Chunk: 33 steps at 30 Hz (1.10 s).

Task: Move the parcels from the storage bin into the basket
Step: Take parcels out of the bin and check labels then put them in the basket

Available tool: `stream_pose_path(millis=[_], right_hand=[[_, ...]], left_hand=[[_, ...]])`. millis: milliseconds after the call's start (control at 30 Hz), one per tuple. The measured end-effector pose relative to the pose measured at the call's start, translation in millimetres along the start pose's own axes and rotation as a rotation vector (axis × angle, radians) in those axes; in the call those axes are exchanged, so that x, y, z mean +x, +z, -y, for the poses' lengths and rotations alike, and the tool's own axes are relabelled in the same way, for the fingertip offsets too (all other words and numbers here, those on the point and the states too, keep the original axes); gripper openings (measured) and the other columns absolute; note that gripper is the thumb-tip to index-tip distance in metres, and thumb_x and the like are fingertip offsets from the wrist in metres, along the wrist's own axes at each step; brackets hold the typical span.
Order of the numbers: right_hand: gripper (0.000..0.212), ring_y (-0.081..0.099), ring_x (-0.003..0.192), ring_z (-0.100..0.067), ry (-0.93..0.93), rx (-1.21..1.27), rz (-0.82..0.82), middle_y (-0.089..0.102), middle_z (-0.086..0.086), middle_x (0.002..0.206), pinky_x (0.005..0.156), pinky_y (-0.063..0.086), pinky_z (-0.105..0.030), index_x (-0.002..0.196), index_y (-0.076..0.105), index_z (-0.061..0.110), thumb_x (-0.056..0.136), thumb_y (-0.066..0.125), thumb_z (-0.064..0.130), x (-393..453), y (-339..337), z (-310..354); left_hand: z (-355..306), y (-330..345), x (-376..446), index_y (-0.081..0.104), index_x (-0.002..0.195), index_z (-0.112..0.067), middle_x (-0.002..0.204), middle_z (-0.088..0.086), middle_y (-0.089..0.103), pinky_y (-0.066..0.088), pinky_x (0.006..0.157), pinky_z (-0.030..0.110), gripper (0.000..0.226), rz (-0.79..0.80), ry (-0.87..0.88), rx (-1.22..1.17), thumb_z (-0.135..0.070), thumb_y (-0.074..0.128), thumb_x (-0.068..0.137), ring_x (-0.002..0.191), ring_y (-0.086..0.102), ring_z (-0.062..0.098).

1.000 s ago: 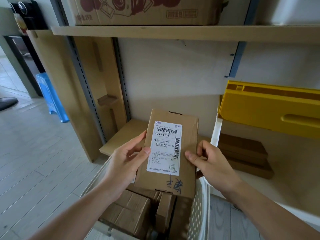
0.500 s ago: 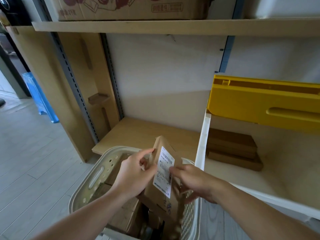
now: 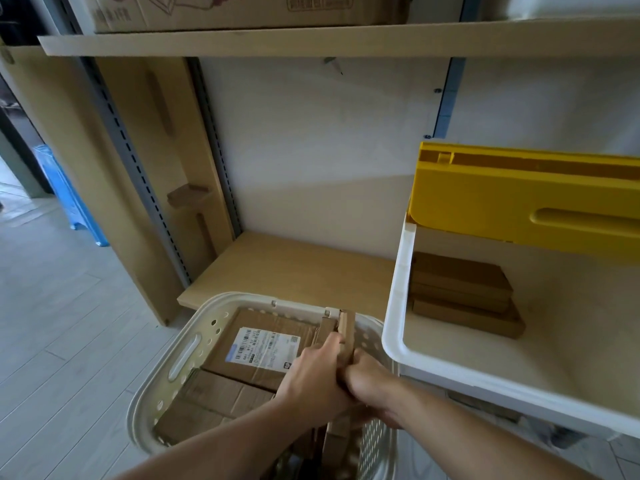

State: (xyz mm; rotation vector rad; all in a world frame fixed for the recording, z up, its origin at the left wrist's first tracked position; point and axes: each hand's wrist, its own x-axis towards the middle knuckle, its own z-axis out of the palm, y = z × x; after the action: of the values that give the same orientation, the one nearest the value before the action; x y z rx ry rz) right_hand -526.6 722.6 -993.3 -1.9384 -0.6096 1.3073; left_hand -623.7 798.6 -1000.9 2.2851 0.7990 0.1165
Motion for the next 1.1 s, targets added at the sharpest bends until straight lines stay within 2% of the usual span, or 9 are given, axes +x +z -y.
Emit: stream_pose_path(millis=[200,367,533,633,733,800,900,1000,1100], right_hand=[[0.046,0.073,0.093,-0.036,0.040,-0.041,0.006,0.064,-0.014,0.119,0.066,0.063,-0.055,0.134,0.048,0.022,0.088,0.047,0.021,19,5,-14],[0.021,0.069,0.101,-0.041,0.089,-0.116,-0.042,0.063,-0.015,0.122,0.074,0.062,-0.054,0.119,0.055,0.024,0.103,0.041,0.021,29,12,-9],[0.031,0.072,0.098,-0.039,0.110,-0.315,-0.051,0.068,-0.016,0.114,0.078,0.062,-0.052,0.125,0.056,0.017,0.098,0.050,0.004,36,13,-3],[0.054,0.069,0.107,-0.033,0.099,-0.512,-0.031,0.067,-0.009,0.123,0.067,0.061,-0.038,0.136,0.054,0.016,0.087,0.069,-0.002,38,11,0],[0.054,0.071,0.100,-0.033,0.100,-0.575,-0.012,0.069,-0.010,0.121,0.050,0.055,-0.032,0.137,0.055,0.017,0.087,0.069,0.000,45,12,-3],[0.042,0.073,0.090,-0.033,0.073,-0.526,-0.015,0.070,-0.011,0.116,0.044,0.055,-0.031,0.132,0.059,0.020,0.093,0.062,0.006,48,9,-7],[0.029,0.074,0.087,-0.033,0.031,-0.465,-0.003,0.071,-0.012,0.110,0.056,0.063,-0.037,0.122,0.064,0.021,0.098,0.048,0.023,44,3,-9],[0.025,0.073,0.093,-0.031,-0.001,-0.401,0.011,0.070,-0.011,0.110,0.066,0.064,-0.039,0.109,0.061,0.025,0.103,0.043,0.041,35,0,-8],[0.019,0.069,0.082,-0.022,-0.053,-0.350,0.020,0.069,0.001,0.089,0.058,0.058,-0.030,0.086,0.060,0.033,0.102,0.049,0.033,26,-3,-8]], left_hand=[[5,6,3,0.047,0.118,-0.031,0.106,-0.004,0.067,0.059,0.080,0.042,0.068,0.122,-0.043,0.193,-0.047,0.062,0.054,0.096,0.069,0.021],[11,11,8,0.039,0.139,-0.028,0.129,0.001,0.053,0.054,0.092,0.040,0.078,0.182,-0.060,0.324,-0.046,0.074,0.072,0.110,0.064,0.025],[18,14,15,0.030,0.150,-0.026,0.138,0.005,0.047,0.052,0.095,0.039,0.081,0.210,-0.049,0.412,-0.040,0.071,0.082,0.117,0.062,0.027],[21,13,17,0.028,0.152,-0.027,0.137,0.005,0.047,0.053,0.095,0.038,0.086,0.227,-0.047,0.425,-0.040,0.073,0.080,0.117,0.061,0.026],[21,8,19,0.035,0.145,-0.032,0.130,0.003,0.050,0.054,0.096,0.042,0.081,0.257,-0.043,0.392,-0.042,0.074,0.075,0.114,0.062,0.027],[25,4,20,0.042,0.133,-0.038,0.123,0.000,0.052,0.055,0.094,0.043,0.071,0.257,-0.044,0.365,-0.045,0.071,0.069,0.111,0.062,0.026],[33,-1,21,0.045,0.126,-0.044,0.118,-0.004,0.055,0.051,0.096,0.043,0.067,0.265,-0.028,0.337,-0.048,0.069,0.063,0.113,0.057,0.023],[36,-6,18,0.043,0.130,-0.047,0.118,-0.005,0.059,0.048,0.096,0.043,0.072,0.261,-0.003,0.333,-0.051,0.070,0.064,0.114,0.051,0.019],[41,-6,19,0.044,0.123,-0.052,0.115,-0.014,0.061,0.053,0.091,0.046,0.068,0.216,0.031,0.363,-0.063,0.065,0.059,0.106,0.057,0.016]])
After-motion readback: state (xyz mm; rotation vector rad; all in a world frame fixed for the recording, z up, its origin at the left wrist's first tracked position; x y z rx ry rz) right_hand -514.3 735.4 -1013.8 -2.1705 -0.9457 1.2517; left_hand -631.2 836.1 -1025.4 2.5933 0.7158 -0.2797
